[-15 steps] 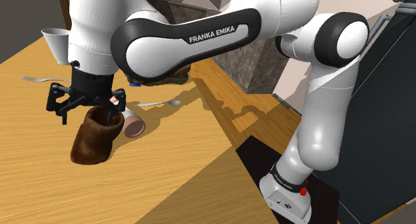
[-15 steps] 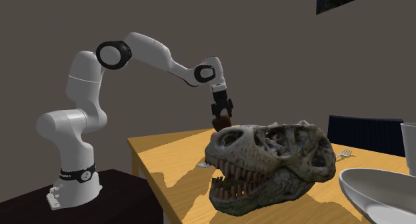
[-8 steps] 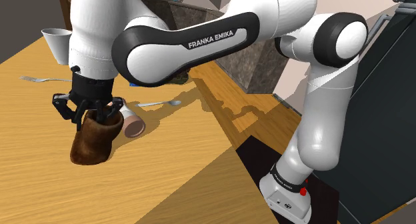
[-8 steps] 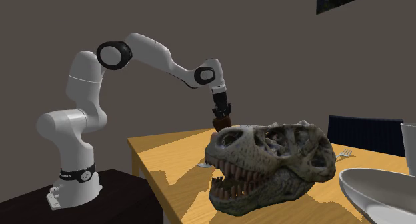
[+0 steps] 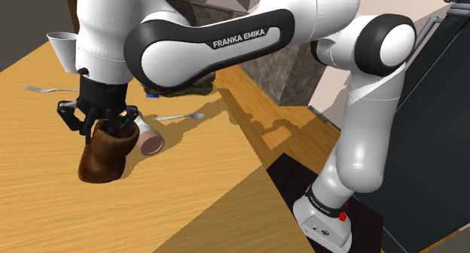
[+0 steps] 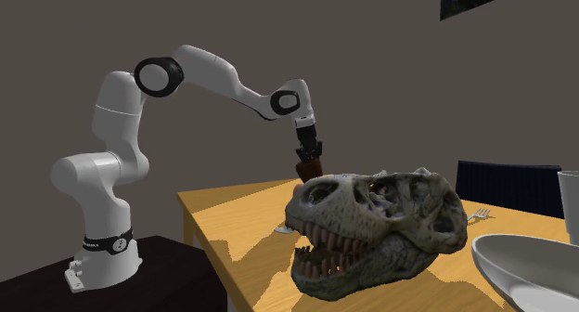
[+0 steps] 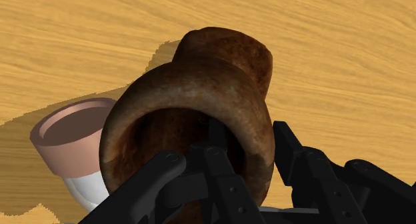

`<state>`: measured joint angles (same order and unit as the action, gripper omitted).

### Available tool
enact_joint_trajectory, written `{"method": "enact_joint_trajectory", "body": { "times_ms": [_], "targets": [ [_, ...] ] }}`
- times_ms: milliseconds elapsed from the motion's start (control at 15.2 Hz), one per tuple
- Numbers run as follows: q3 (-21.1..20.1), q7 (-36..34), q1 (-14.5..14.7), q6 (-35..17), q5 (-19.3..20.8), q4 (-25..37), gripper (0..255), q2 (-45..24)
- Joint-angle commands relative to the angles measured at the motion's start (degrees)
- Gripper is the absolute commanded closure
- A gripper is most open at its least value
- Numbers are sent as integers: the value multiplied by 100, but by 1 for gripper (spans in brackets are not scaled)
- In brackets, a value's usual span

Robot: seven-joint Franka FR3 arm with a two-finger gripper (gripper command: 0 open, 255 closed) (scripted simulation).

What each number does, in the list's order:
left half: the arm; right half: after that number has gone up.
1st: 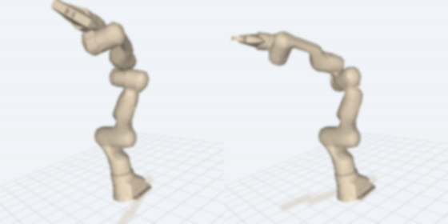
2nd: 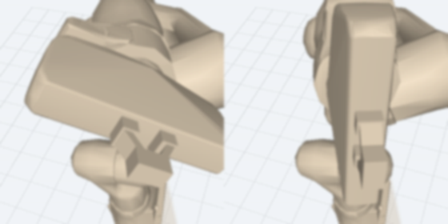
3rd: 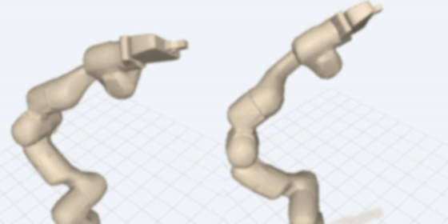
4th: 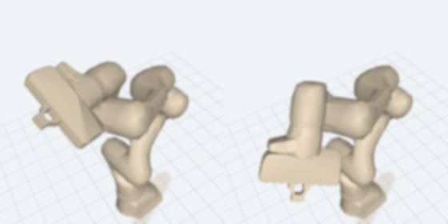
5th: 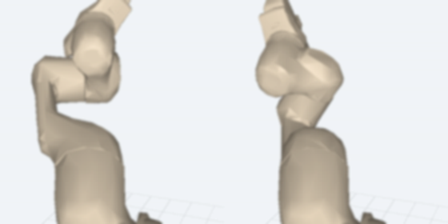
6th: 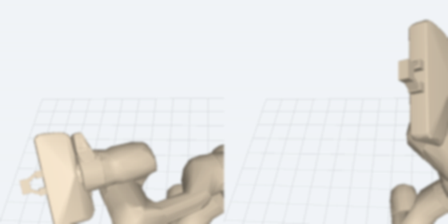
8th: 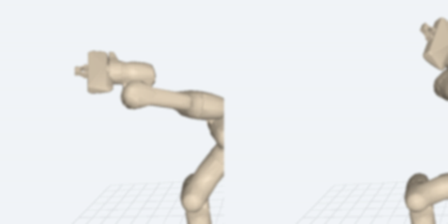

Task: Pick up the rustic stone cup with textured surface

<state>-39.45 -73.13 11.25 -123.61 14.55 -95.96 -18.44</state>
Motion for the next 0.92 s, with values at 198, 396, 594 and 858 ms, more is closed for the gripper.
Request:
{"method": "enact_joint_trajectory", "body": {
  "times_ms": [198, 396, 594, 858],
  "targets": [
    [-41, 65, -10, 331, -90, 268, 255, 91],
    [-58, 95, -1, 549, -126, 467, 255, 119],
    [-73, 119, 16, 773, -150, 682, 255, 133],
    [-81, 133, 33, 937, -160, 846, 255, 135]
  ]
}}
